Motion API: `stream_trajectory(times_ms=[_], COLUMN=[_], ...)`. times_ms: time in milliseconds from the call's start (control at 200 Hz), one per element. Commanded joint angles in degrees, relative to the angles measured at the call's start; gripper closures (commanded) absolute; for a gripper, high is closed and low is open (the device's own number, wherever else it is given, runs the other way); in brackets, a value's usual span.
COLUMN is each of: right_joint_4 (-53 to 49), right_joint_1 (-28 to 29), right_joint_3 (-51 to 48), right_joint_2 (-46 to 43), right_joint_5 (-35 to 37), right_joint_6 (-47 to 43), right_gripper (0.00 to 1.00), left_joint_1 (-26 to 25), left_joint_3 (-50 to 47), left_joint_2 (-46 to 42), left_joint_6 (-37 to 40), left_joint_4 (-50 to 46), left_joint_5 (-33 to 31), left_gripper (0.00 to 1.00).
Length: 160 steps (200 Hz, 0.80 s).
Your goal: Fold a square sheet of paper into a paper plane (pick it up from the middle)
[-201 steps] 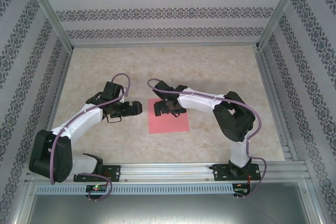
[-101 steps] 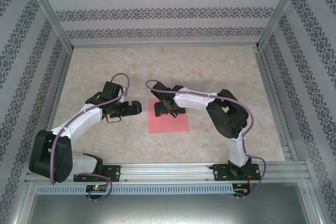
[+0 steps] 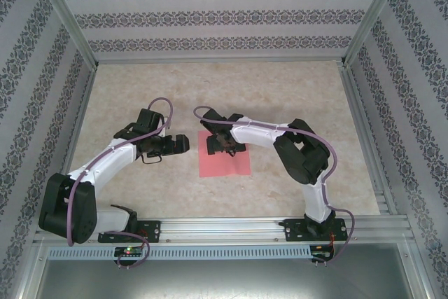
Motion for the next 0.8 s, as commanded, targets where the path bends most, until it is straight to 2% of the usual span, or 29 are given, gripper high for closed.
stream_trajectory(times_ms=[0,280,415,654,794], right_joint_4=[-1.3,-4.8,-6.2,-2.2,-2.7], right_joint_1=[0.4,1.0,1.8,2.1,2.0], right_joint_3=[0.1,3.1,4.5,2.3,2.3], right_joint_2=[2.9,0.4,-0.9,-1.4,0.2], right_joint_5=[1.1,4.7,6.8,2.4,2.5], right_joint_6=[1.1,0.0,-0.2,2.6,2.8], right_gripper=[0.13,0.17,0.13,0.15,0.16], left_joint_1=[0.8,0.8,0.8,0.8,0.8], left_joint_3=[-0.7,-1.0,-1.0,-1.2,-1.2], left_joint_2=[0.2,0.3,0.2,0.4,0.4], left_joint_6=[-0.4,-0.6,-0.6,-0.7,-0.6], left_joint_4=[1.1,1.3,1.4,1.8,1.7], left_joint_5=[0.9,1.4,1.6,1.8,2.0], left_gripper=[0.00,0.00,0.00,0.00,0.00])
